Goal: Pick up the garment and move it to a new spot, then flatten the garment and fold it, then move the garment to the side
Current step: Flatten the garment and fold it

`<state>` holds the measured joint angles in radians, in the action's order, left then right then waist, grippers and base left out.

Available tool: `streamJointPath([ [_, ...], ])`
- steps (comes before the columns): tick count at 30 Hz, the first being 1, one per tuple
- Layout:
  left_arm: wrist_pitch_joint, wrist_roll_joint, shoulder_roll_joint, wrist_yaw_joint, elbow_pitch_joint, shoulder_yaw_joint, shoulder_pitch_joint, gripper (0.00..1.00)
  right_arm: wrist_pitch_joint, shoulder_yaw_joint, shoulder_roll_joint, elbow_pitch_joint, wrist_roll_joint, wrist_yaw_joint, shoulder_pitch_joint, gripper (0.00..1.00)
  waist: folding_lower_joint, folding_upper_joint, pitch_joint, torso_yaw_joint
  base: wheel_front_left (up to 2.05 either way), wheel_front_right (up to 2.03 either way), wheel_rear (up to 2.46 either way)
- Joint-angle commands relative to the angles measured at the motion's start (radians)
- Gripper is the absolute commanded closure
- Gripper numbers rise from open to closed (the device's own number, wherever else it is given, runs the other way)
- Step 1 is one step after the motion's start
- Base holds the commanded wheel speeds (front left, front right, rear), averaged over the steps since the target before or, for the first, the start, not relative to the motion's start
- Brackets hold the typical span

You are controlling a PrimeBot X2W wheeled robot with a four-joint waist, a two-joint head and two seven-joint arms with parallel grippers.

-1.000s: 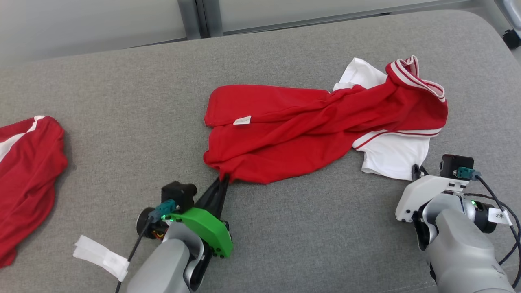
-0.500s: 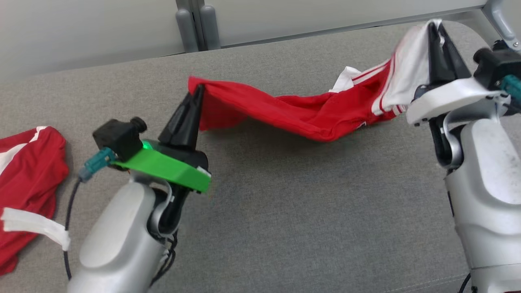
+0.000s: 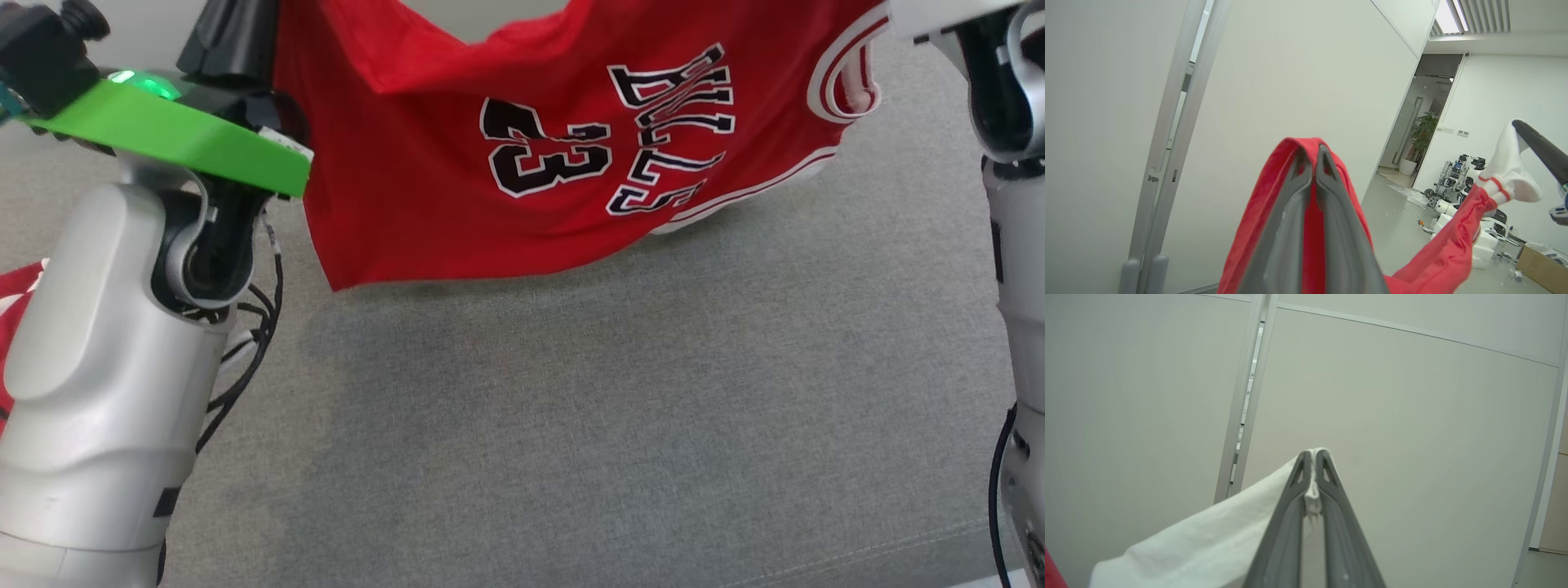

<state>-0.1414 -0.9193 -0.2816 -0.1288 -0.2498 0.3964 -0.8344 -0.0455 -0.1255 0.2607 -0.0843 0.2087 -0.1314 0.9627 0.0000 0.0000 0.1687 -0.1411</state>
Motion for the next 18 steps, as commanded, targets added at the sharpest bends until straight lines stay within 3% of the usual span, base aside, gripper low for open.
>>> streamJointPath([
  [1, 0.008, -0.010, -0.001, 0.004, -0.012, -0.010, -0.032, 1.00, 0.002, -0.004, -0.003, -0.020, 0.008, 0.001, 0.030, 1.00, 0.0000, 0.0000, 0.039, -0.007, 0.00, 0.00, 0.00],
  [4, 0.010, -0.011, 0.012, 0.018, -0.045, -0.022, -0.097, 1.00, 0.008, -0.004, -0.020, -0.089, 0.033, 0.001, 0.103, 1.00, 0.0000, 0.0000, 0.099, -0.010, 0.00, 0.00, 0.00],
  [8, -0.038, 0.028, 0.038, 0.041, -0.113, -0.031, -0.185, 1.00, 0.038, 0.041, -0.090, -0.227, 0.073, 0.001, 0.173, 1.00, 0.0000, 0.0000, 0.182, -0.008, 0.00, 0.00, 0.00],
  [12, -0.114, 0.105, 0.054, 0.063, -0.176, -0.083, -0.293, 1.00, 0.158, 0.069, -0.129, -0.345, 0.025, 0.001, 0.284, 1.00, 0.0000, 0.0000, 0.233, -0.008, 0.00, 0.00, 0.00],
  [14, -0.123, 0.182, 0.085, 0.049, -0.136, -0.171, -0.368, 1.00, 0.281, 0.115, -0.153, -0.366, -0.009, 0.001, 0.386, 1.00, 0.0000, 0.0000, 0.263, -0.009, 0.00, 0.00, 0.00],
  [18, -0.122, 0.282, 0.153, 0.012, -0.012, -0.290, -0.402, 1.00, 0.310, 0.134, -0.172, -0.277, -0.050, 0.001, 0.482, 1.00, 0.0000, 0.0000, 0.297, -0.006, 0.00, 0.00, 0.00],
])
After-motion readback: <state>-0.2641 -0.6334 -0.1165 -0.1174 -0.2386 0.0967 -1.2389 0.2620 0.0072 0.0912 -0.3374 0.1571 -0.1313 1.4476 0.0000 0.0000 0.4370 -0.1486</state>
